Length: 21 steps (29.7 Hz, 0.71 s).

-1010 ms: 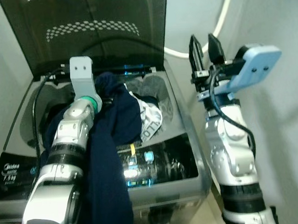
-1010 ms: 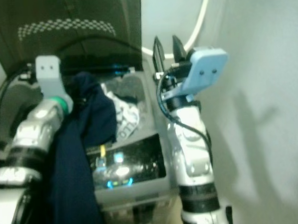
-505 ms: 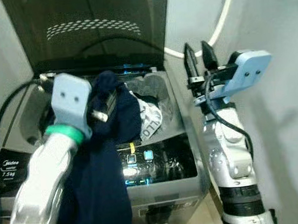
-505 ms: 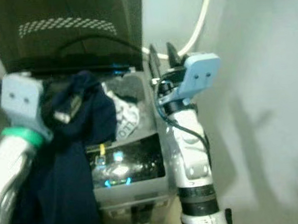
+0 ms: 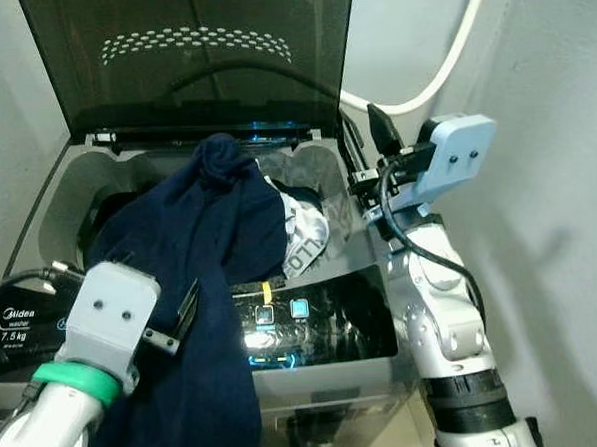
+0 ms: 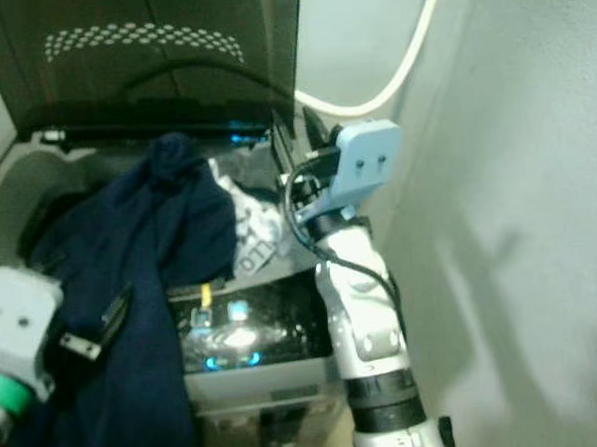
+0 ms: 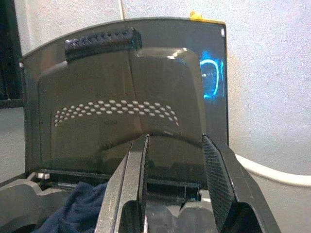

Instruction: Clothes washing

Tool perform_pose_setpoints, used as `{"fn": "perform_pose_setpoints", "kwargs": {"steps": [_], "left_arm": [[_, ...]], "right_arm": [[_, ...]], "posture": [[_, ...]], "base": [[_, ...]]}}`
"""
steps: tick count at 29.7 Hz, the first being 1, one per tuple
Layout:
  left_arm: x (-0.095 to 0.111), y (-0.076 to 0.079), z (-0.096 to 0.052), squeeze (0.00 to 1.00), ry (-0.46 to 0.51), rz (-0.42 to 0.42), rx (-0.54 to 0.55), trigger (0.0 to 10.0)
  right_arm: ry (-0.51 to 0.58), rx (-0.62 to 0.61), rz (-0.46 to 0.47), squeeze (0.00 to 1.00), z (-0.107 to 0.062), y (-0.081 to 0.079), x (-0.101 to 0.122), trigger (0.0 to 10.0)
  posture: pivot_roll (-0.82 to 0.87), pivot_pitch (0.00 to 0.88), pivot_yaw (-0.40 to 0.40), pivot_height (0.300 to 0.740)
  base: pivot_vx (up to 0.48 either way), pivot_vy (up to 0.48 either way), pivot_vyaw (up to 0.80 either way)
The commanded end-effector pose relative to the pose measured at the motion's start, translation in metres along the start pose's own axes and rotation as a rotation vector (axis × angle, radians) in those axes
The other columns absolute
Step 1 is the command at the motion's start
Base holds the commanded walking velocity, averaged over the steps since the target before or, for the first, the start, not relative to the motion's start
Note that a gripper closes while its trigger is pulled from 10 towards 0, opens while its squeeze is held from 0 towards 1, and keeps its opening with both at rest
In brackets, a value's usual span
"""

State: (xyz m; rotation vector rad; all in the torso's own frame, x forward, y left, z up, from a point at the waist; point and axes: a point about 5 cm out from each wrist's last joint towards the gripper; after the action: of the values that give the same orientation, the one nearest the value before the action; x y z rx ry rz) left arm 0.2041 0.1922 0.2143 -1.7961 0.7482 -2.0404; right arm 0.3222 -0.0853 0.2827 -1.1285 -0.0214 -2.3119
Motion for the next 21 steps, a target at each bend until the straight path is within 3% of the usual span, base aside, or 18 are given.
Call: {"fn": "perform_pose_setpoints", "kwargs": {"steps": [1,2,4,7,8,12,17,18,21], "left_arm": [[-0.011,0.007,-0.006,0.00,-0.103,-0.191,-0.059,10.0],[-0.014,0.011,-0.007,0.00,-0.124,-0.280,-0.098,10.0],[-0.015,0.014,-0.008,0.00,-0.133,-0.328,-0.122,10.0],[-0.015,0.014,-0.008,0.00,-0.135,-0.345,-0.133,10.0],[-0.016,0.017,-0.013,0.00,-0.138,-0.372,-0.219,10.0],[-0.017,0.022,-0.021,0.00,-0.158,-0.432,-0.342,10.0],[-0.022,0.021,-0.020,0.00,-0.175,-0.485,-0.356,10.0],[-0.027,0.020,-0.019,0.00,-0.211,-0.481,-0.353,0.0],[-0.034,0.018,-0.018,0.00,-0.266,-0.456,-0.351,0.0]], "right_arm": [[-0.010,0.000,0.007,0.00,-0.002,0.001,-0.004,10.0],[-0.010,0.000,0.008,0.00,-0.002,0.001,-0.005,10.0],[-0.009,0.000,0.008,0.00,-0.002,0.001,-0.005,10.0],[-0.009,0.000,0.008,0.00,-0.002,0.001,-0.005,10.0],[-0.004,-0.002,0.006,0.00,-0.002,0.001,-0.004,10.0],[0.004,-0.005,0.003,0.00,-0.001,0.002,-0.003,10.0],[0.010,-0.008,0.003,0.00,-0.002,0.002,-0.003,10.0],[0.014,-0.009,0.002,0.00,-0.002,0.002,-0.002,10.0],[0.022,-0.011,-0.002,0.00,-0.001,0.002,-0.001,10.0]], "posture": [[0.17,0.103,-0.020,0.740],[0.17,0.103,-0.020,0.740],[0.17,0.103,-0.020,0.740],[0.17,0.101,-0.018,0.740],[0.16,0.095,-0.004,0.740],[0.16,0.095,-0.004,0.740],[0.16,0.089,0.002,0.740],[0.15,0.080,0.008,0.740],[0.15,0.076,0.010,0.740]], "base": [[0.000,0.000,0.00],[0.000,0.000,0.00],[0.000,0.000,0.00],[0.000,0.000,0.00],[0.000,0.000,0.00],[0.000,0.000,0.00],[0.000,0.000,0.00],[0.000,0.000,0.00],[0.000,0.000,0.00]]}}
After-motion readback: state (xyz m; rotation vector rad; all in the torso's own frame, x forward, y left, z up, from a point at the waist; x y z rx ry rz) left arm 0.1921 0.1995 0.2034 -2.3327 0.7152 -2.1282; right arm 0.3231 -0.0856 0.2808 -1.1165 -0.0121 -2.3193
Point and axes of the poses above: a point about 5 cm out from each wrist's last joint towards the gripper, its own z axis pointing out of the wrist towards the gripper, its own x axis along the axis of the wrist's last joint, y = z × x, and after that the axes turned 13 degrees about z, right-handed
